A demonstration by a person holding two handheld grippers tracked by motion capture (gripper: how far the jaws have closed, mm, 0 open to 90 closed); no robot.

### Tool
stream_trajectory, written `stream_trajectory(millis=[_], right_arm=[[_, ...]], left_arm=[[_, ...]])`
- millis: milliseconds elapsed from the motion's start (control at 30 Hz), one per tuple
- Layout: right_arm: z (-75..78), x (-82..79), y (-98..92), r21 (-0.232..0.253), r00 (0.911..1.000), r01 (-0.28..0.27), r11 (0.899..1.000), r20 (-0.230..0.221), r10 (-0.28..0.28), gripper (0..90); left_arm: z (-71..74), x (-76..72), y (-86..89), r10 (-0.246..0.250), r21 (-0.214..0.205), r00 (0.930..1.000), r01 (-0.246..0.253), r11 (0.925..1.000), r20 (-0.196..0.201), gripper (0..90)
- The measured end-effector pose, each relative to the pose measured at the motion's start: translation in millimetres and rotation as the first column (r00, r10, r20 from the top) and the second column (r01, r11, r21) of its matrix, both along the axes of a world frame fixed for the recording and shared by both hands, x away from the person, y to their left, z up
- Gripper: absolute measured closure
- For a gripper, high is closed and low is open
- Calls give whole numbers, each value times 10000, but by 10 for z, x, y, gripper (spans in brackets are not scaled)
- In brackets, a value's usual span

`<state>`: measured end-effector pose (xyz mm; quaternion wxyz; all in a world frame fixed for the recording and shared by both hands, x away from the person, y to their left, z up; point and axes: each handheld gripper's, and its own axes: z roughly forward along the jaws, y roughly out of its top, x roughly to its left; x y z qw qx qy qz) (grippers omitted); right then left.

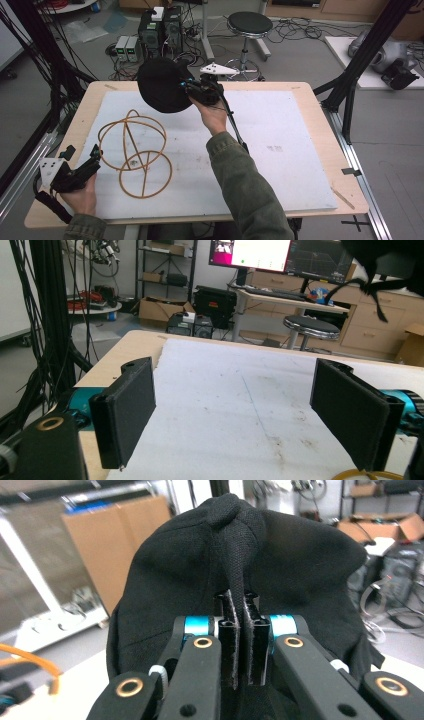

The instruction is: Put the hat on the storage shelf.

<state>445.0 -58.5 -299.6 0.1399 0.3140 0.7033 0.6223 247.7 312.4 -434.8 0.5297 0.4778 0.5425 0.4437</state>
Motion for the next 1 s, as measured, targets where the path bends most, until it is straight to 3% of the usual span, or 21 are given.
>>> stream_trajectory(millis=[233, 333, 467, 667, 800, 867, 900, 967, 1000], right_arm=[[202, -167, -83, 1240, 9956, -558, 9907, 823, 458, 879], [306, -241, -135, 1477, 9899, -797, 9858, 1278, 609, 878], [442, -341, -205, 1957, 9819, -1287, 9722, 1623, 973, 878], [567, -418, -190, 2137, 9765, -1742, 9612, 1635, 1407, 878], [584, -469, -143, 1963, 9719, -1994, 9600, 1643, 1683, 878], [585, -488, -117, 2160, 9663, -2392, 9466, 1484, 2103, 878], [588, -495, -106, 2433, 9618, -2672, 9324, 1273, 2425, 878], [600, -506, -88, 2616, 9516, -3059, 9154, 1131, 2857, 878], [605, -511, -81, 2603, 9489, -3144, 9129, 1136, 2944, 878]], left_arm=[[-13, 2, -15, -92, -40, 10000, 92, 9999, -33, 185], [-14, -1, -18, -94, -23, 9999, 93, 10000, -40, 184], [-16, 0, -24, -47, -86, 10000, 47, 10000, -17, 184], [-13, 4, -48, -130, -44, 9999, 130, 9999, -2, 184], [-13, 1, -38, -91, -85, 10000, 91, 9999, 24, 184], [-19, 0, -22, -89, -111, 10000, 89, 9999, -15, 184], [-20, 0, -20, -72, -124, 10000, 72, 9999, -15, 184], [-21, 1, -19, -59, -132, 10000, 59, 9999, -21, 184], [-24, 4, -23, -61, -134, 10000, 61, 9999, -34, 184]])
